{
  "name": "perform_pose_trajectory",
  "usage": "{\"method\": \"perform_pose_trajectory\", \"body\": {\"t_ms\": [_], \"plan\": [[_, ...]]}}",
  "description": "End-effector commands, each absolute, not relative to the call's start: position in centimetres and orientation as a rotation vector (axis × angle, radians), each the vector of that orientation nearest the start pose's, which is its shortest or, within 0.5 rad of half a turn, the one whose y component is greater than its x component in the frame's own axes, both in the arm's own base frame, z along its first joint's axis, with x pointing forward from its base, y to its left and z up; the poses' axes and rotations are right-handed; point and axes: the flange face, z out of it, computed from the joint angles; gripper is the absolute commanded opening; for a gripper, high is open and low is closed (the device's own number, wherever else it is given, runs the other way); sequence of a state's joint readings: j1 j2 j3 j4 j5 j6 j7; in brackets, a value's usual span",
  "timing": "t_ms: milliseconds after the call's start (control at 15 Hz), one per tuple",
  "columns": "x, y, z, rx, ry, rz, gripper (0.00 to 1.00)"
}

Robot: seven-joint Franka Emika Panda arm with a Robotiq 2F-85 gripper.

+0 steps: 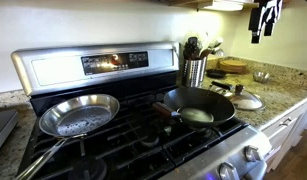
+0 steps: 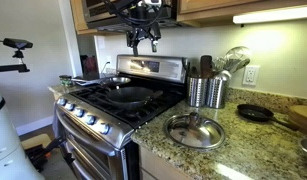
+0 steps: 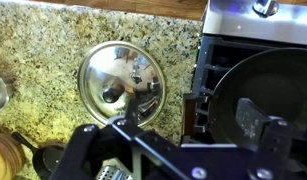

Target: Put the silver lid on top of the pan on the right side of the stove

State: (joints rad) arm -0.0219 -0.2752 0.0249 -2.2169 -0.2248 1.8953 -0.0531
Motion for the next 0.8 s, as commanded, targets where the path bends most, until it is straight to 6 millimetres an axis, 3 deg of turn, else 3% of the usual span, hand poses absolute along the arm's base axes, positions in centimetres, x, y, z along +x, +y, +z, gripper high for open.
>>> {"method": "perform_pose_trajectory", "body": {"t_ms": [0,267,733], "plan": [[46.5,-1.4,48.9,-3.350,-0.221,0.089,1.00],[46.6,-2.1,48.6,-3.333,-0.230,0.043,1.00],[48.0,-8.7,45.5,-3.278,-0.206,-0.231,1.00]]}}
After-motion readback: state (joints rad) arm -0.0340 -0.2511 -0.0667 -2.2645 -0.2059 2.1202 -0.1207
